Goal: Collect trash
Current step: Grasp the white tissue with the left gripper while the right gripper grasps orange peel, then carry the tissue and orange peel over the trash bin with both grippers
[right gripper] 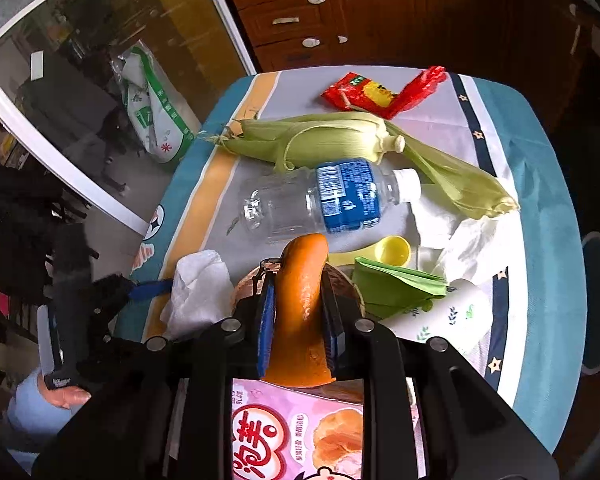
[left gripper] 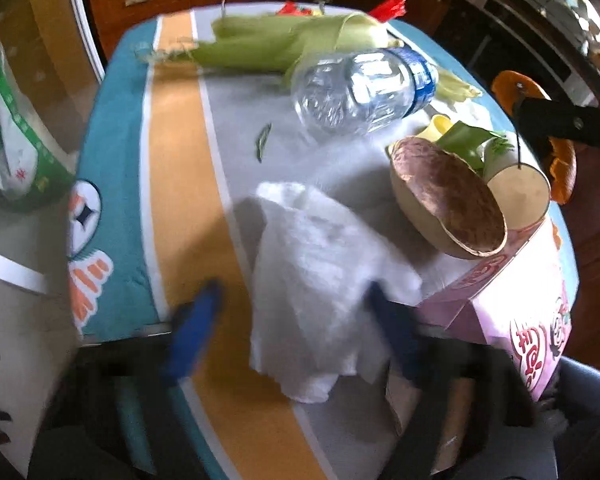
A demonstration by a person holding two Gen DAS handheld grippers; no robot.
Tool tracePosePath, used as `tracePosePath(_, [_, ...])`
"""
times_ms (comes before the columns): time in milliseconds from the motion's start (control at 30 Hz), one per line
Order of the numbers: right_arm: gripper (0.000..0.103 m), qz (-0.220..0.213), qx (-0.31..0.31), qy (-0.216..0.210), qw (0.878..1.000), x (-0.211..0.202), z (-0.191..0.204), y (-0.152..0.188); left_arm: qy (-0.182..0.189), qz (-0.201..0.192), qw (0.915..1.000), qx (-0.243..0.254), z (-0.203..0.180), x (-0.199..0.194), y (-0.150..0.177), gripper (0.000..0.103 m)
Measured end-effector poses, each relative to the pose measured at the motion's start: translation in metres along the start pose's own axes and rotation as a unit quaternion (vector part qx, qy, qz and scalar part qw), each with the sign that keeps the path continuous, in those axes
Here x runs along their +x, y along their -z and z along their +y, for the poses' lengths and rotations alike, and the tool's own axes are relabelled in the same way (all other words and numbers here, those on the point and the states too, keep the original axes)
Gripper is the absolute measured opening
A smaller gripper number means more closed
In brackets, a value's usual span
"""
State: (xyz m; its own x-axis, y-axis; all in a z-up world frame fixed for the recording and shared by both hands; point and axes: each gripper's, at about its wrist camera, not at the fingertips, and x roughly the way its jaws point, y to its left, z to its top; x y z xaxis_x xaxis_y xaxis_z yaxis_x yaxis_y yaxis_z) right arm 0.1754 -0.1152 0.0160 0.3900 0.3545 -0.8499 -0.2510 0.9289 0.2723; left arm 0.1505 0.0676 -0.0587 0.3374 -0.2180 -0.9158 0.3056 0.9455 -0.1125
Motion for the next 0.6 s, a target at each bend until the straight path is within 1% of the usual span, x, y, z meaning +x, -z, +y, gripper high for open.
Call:
tracePosePath(33, [0.02,-0.001,0.003,-0.001,1.0,-0.001,-0.003,0.0,0.001,0.001,1.0,0.0,-0.001,-0.002,0.0,0.018])
tracePosePath(67, [0.02,-0.001,0.009,-0.001,1.0,-0.001,-0.006,0.0,-0.006,-0.003,1.0,-0.001,-0.003,-0.007,0.001,0.01])
tracePosePath(133, [0.02,-0.002,0.017,-0.004,1.0,-0.002,-0.013,0.001,-0.025,-0.022,0.9995,0.002,-0.005,-0.02,0.0,0.009])
tracePosePath(267, [0.02,-0.011,0.031,-0.015,0.999,-0.009,-0.026,0.005,-0.033,-0.047,0.9983,-0.002,-0.008,-0.049,-0.01,0.009])
tracePosePath(333, [0.021,-0.018,0.038,-0.021,0.999,-0.013,-0.033,0.006,-0.033,-0.06,0.9977,0.007,-0.019,-0.065,-0.017,0.009])
tracePosePath(467, [0.02,-0.041,0.062,-0.031,0.997,-0.031,-0.058,0.01,-0.012,-0.078,0.9962,0.037,-0.055,-0.085,-0.039,0.01])
tracePosePath(567, [0.021,-0.06,0.079,-0.031,0.995,-0.047,-0.08,0.014,-0.002,-0.078,0.9953,0.057,-0.09,-0.079,-0.059,0.01])
tracePosePath(600, [0.021,-0.07,0.088,-0.031,0.993,-0.055,-0.092,0.016,0.004,-0.077,0.9946,0.069,-0.107,-0.078,-0.067,0.01])
